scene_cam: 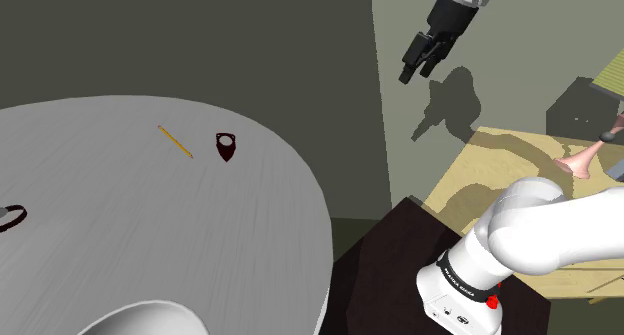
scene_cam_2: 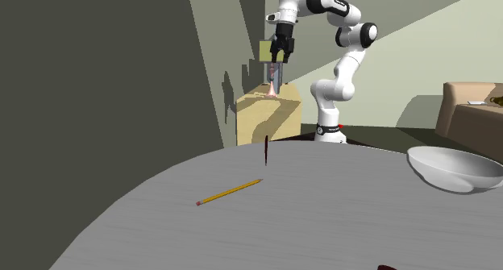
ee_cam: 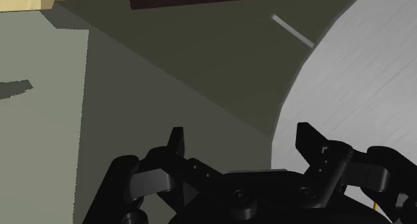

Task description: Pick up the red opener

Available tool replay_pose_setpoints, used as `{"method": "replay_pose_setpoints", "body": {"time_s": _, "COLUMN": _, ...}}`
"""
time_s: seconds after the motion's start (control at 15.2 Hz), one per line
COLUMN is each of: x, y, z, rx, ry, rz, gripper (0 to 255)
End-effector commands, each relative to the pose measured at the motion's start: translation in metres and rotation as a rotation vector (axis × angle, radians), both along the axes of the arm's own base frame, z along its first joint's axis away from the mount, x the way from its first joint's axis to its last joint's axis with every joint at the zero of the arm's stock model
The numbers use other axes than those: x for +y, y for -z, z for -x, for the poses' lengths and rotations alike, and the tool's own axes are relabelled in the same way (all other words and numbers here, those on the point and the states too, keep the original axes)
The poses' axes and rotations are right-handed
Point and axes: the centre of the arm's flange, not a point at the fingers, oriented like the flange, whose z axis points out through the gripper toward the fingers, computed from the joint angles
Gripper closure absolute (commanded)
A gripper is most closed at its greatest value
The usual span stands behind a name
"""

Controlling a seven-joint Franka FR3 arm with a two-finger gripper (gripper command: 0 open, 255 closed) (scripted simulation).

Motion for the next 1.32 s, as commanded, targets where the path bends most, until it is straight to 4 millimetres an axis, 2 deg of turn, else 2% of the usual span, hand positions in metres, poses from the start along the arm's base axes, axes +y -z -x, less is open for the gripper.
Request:
{"method": "replay_pose_setpoints", "body": {"time_s": 0.0, "x": 0.0, "y": 0.0, "z": 0.0, "rx": 0.0, "ry": 0.0, "rz": 0.0, "gripper": 0}}
{"method": "replay_pose_setpoints", "body": {"time_s": 1.25, "x": 0.177, "y": 0.109, "z": -0.151, "rx": 0.088, "ry": 0.212, "rz": -0.029, "gripper": 0}}
